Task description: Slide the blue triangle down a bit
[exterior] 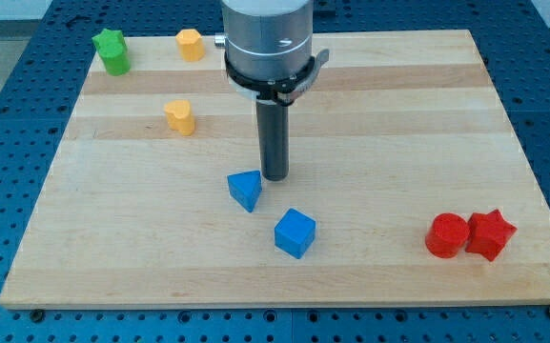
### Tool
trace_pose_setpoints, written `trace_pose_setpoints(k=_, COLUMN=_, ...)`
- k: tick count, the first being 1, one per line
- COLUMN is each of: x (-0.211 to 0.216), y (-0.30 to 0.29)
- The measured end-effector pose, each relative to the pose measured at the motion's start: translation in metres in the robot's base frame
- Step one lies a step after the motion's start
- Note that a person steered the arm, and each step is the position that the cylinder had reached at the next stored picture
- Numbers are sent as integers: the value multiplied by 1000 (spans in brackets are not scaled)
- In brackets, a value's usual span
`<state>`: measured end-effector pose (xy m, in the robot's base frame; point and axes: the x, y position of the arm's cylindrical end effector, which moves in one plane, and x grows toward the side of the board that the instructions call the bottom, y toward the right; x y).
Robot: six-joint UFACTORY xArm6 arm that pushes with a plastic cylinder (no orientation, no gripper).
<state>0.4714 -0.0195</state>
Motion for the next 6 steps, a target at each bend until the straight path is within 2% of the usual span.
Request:
trace_pose_setpoints(k=2, x=27, y=-31)
trace_pose_setpoints(k=4, x=-9, y=-28)
trace_pose_setpoints(k=6, x=-3, y=-60)
